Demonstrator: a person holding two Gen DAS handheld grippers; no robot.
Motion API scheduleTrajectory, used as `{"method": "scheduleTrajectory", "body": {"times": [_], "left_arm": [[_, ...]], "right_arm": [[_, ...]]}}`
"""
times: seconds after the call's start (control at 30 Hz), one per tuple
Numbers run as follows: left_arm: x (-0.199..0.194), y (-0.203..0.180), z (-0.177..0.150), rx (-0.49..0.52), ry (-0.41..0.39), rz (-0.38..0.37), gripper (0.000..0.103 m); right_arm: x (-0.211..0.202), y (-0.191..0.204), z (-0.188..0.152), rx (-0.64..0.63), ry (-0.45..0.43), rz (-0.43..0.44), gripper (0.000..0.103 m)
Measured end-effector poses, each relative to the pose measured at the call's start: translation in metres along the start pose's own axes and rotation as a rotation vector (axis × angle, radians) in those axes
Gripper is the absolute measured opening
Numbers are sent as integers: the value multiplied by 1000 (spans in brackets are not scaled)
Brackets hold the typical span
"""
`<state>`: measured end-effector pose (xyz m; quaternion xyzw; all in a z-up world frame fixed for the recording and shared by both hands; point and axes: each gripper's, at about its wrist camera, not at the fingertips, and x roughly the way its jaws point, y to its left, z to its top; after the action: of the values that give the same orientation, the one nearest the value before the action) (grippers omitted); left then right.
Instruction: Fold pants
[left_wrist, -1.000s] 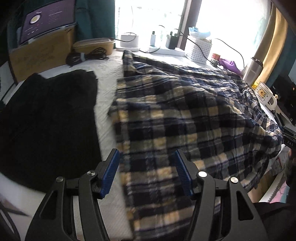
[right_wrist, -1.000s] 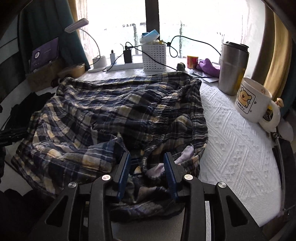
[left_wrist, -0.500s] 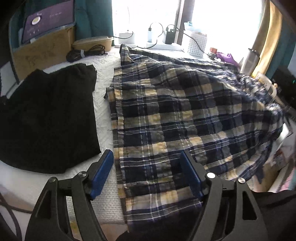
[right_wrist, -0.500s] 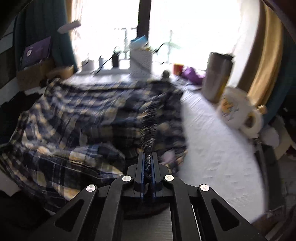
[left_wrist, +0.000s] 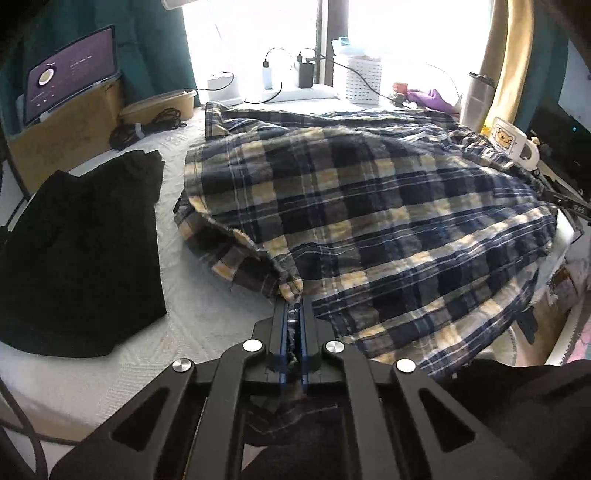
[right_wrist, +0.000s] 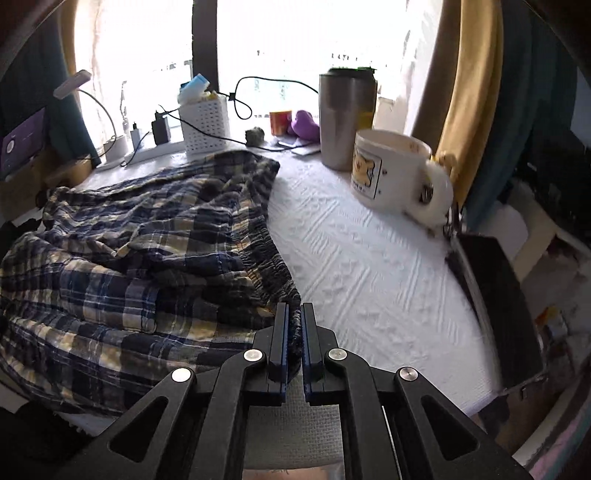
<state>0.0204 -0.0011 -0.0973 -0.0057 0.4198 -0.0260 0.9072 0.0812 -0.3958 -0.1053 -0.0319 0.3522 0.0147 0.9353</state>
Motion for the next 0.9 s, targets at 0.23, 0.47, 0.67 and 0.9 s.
{"method": "scheduleTrajectory", "body": {"times": [0.23,0.47,0.67,0.9], "left_arm": [[-43,26,21,-98,-62,-102,3],[-76,43,30,-126,-124,-117,2],[-51,45,17,-107,-32,-115,2],[-22,50,5,-97,83,-81,2]], "right_arm": [[-31,9,20,-36,-92,-7,6],[-64,18,38,-66,-169,-16,6],[-36,14,31,-52,-93,-20,6],[7,3,3,-4,25,-25,6]]}}
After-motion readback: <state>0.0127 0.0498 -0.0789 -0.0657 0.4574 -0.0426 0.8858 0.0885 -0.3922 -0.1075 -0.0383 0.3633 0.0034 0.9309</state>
